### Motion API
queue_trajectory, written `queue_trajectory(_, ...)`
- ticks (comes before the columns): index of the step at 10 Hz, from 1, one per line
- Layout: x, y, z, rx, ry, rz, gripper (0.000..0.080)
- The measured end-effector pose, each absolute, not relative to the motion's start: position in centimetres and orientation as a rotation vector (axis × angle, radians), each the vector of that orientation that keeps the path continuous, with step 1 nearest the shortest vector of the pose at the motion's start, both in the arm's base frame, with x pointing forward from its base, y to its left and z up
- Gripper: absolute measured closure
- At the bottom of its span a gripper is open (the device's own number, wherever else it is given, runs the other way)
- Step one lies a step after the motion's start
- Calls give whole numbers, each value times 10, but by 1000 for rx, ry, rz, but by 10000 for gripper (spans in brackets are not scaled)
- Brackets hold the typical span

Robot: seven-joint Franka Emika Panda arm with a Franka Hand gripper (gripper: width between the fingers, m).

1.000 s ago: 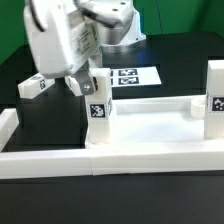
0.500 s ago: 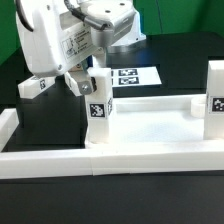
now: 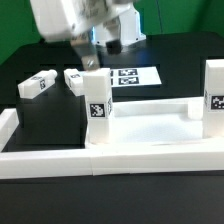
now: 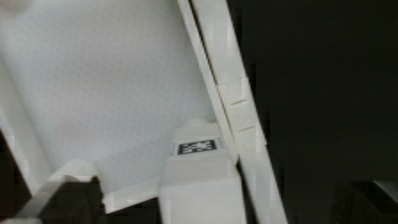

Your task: Assemble desk

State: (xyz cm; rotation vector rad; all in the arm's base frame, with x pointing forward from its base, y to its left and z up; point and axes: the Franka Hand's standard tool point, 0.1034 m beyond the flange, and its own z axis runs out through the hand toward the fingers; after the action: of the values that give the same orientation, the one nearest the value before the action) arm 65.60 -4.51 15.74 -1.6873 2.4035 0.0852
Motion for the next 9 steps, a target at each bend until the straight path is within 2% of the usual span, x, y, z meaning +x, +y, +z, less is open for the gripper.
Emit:
queue_trajectory(2,654,-22,170,-1700,2379,96,150)
queue_trajectory(5,654,-22,168,-1713,2371,96,150)
queue_trajectory(7,647,-12,161,-1832,2292,105,150)
queue_trajectory(9,626,-4,146,-1997,2186,151,150)
